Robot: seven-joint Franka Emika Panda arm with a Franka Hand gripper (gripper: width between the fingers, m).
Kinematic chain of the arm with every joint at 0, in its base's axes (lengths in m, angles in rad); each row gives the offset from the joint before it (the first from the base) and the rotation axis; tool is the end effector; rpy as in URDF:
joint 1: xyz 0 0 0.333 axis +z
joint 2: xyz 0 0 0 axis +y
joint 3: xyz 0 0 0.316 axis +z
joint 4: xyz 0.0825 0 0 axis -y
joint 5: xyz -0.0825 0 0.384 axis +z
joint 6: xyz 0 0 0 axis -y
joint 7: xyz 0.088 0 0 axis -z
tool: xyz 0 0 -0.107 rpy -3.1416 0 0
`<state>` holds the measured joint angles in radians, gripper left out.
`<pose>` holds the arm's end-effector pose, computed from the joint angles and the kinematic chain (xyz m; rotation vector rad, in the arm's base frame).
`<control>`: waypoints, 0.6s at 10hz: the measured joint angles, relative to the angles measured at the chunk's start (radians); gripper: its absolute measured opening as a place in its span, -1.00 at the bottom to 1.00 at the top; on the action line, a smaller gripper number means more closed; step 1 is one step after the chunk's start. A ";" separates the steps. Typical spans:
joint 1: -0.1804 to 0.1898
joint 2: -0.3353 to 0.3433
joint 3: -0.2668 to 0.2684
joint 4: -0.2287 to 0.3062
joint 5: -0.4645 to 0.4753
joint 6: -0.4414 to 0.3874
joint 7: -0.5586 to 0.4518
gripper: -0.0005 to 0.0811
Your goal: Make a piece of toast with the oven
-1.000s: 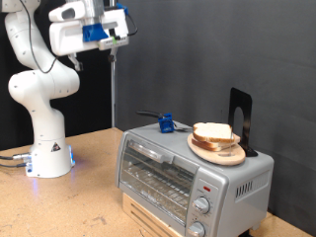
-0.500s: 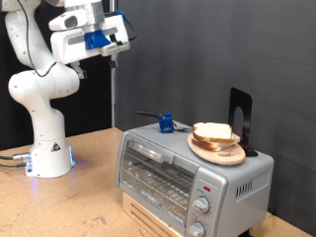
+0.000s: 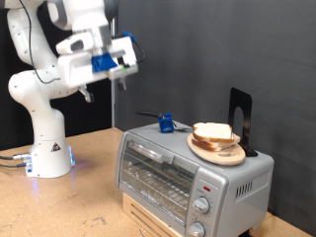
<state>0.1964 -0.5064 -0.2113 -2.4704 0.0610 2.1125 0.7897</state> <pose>0.4096 -0.0078 0.4813 -2.7025 1.1645 -0.0971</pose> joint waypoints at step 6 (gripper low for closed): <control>0.016 0.169 0.036 0.089 0.025 0.085 0.003 0.99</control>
<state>0.2121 -0.3372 -0.1754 -2.3815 0.0860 2.1977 0.7927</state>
